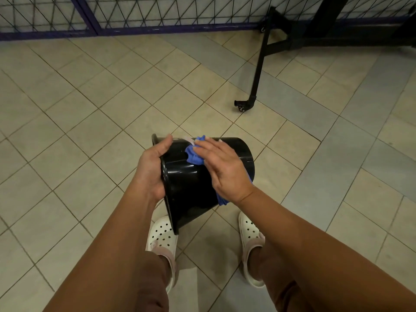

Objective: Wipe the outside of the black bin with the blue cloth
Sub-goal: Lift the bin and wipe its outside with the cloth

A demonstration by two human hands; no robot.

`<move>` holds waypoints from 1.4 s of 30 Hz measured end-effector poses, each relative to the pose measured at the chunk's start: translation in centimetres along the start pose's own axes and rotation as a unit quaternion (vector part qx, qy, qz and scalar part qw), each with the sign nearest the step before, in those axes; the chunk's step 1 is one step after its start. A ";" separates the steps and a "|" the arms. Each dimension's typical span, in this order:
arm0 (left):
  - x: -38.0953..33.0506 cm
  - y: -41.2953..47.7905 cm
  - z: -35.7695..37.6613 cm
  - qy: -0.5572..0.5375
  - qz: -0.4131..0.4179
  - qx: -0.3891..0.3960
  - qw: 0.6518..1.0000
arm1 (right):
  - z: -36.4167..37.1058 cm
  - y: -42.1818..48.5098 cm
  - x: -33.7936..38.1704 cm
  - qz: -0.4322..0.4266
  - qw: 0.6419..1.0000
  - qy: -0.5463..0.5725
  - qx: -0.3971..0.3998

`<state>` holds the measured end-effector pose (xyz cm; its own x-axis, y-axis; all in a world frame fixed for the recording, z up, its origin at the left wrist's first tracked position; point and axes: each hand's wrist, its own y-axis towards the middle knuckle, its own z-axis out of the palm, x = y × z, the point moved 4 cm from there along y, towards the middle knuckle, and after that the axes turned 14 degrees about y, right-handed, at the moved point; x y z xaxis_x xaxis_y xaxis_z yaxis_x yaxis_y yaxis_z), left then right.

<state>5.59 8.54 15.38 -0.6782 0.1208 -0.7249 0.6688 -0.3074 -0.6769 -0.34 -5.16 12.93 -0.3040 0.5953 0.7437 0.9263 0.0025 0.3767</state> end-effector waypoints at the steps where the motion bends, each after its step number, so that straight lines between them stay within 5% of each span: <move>1: 0.1 0.0 0.3 0.002 0.002 0.005 1.000 | 0.0 0.5 -0.1 0.023 1.000 -0.009 0.001; 8: 0.5 0.0 0.9 0.051 0.039 -0.032 0.997 | -0.6 0.6 -1.8 0.214 0.974 -0.024 -0.072; 12: 0.6 0.4 0.6 0.058 0.021 -0.025 0.998 | 0.1 -0.2 -0.5 0.163 0.981 -0.016 -0.106; 16: 0.5 0.3 0.9 0.075 0.032 0.016 0.997 | 0.3 0.6 0.9 0.082 0.996 0.008 -0.037; 24: 0.7 -0.1 1.2 0.114 0.056 0.000 0.992 | -1.4 0.8 -1.8 0.259 0.964 -0.007 -0.053; 27: 0.7 0.1 0.7 0.106 0.047 -0.012 0.993 | -1.1 0.3 -0.7 0.205 0.974 -0.011 -0.096; 33: 0.6 0.4 0.8 0.071 0.030 0.020 0.997 | 0.0 0.7 1.1 0.049 0.999 0.001 -0.023; 39: 0.7 -0.3 1.1 0.102 0.045 -0.034 0.993 | -1.6 0.9 -1.9 0.254 0.965 -0.009 -0.062; 42: 0.9 -0.1 0.9 0.097 0.029 -0.044 0.994 | -1.2 0.2 -1.5 0.256 0.961 -0.012 -0.105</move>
<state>4.68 7.85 14.94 -0.5715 0.2872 -0.7687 0.7349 -0.2375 -0.6352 0.07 -7.02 12.53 0.1876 0.4942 0.8489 0.8873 -0.4559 0.0693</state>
